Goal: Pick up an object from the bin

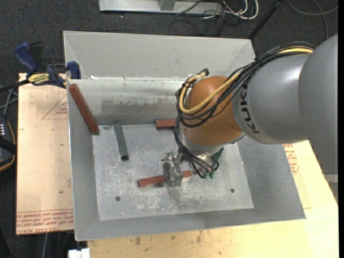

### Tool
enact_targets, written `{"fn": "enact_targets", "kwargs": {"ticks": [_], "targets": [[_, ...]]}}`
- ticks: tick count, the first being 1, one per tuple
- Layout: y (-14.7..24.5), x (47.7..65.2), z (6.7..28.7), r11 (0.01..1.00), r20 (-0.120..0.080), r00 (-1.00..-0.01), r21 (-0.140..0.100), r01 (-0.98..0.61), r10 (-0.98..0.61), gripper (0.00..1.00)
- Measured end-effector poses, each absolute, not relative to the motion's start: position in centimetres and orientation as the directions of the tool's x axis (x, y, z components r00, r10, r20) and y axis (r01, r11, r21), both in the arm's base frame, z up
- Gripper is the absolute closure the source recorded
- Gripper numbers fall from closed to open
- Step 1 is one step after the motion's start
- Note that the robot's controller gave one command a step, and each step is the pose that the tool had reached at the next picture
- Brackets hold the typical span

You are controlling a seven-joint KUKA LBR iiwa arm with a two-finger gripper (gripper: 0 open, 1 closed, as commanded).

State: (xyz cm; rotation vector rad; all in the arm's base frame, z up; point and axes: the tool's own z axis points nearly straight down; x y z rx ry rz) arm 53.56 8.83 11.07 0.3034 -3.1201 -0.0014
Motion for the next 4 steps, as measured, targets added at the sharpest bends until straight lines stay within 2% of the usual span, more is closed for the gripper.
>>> {"fn": "enact_targets", "kwargs": {"ticks": [1,2,3,4], "targets": [[10.5,54.5,17.3,0.978,0.001,-0.978,0.001,-0.207,-0.207,1.0],[12.0,51.3,27.2,0.993,-0.004,-0.993,0.001,-0.121,-0.121,0.0],[11.9,51.3,27.2,0.993,-0.003,-0.993,0.001,-0.12,-0.12,0.0],[12.6,51.5,22.3,0.983,-0.007,-0.983,0.001,-0.182,-0.182,0.0]]}}
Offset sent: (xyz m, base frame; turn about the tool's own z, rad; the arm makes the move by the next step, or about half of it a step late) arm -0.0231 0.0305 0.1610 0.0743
